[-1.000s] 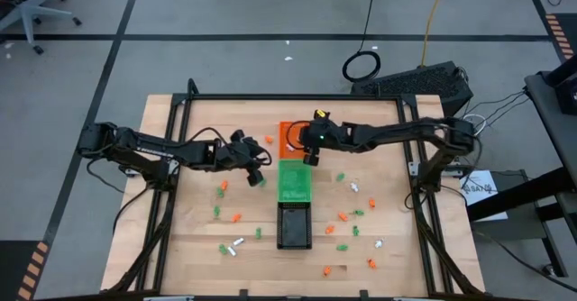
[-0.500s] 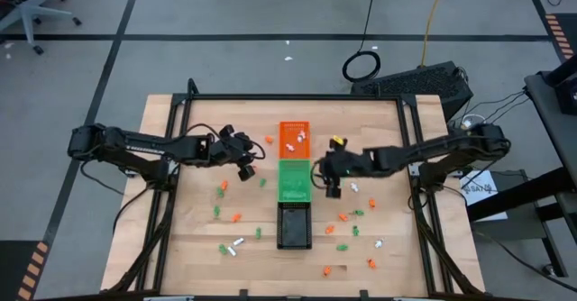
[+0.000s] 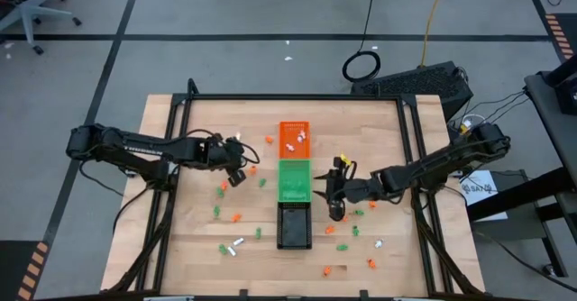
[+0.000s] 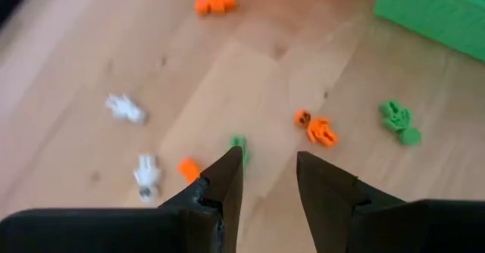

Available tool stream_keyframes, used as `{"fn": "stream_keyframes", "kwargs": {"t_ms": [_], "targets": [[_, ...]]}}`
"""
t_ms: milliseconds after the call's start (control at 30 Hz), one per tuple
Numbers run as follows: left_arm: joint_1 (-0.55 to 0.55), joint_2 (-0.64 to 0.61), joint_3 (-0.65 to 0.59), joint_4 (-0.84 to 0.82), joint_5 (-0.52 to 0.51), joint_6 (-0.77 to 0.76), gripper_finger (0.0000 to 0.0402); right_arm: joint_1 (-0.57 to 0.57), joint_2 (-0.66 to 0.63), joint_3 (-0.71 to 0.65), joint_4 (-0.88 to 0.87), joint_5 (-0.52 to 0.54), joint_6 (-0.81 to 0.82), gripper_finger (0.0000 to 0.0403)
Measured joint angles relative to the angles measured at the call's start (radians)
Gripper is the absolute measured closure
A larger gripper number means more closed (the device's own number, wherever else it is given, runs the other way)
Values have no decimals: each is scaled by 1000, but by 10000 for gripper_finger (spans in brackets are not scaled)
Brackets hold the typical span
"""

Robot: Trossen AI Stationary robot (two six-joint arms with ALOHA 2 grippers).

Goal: Sort Halloween decoration
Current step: Put the orange skeleton toy into the black bin

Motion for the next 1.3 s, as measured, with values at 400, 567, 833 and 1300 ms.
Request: {"fn": "stream_keyframes", "kwargs": {"t_ms": [400, 567, 833, 1300], "targets": [[-81, 8, -106, 10, -17, 18, 277, 73, 41, 0, 33, -3, -50, 234], [-62, 8, -181, 131, -29, 36, 277, 82, 63, 0, 95, -4, -98, 234], [-29, 8, -299, 447, -62, 301, 277, 82, 63, 0, 108, -4, -104, 234], [121, 8, -318, 441, -24, 300, 277, 82, 63, 0, 102, -4, -104, 234]]}}
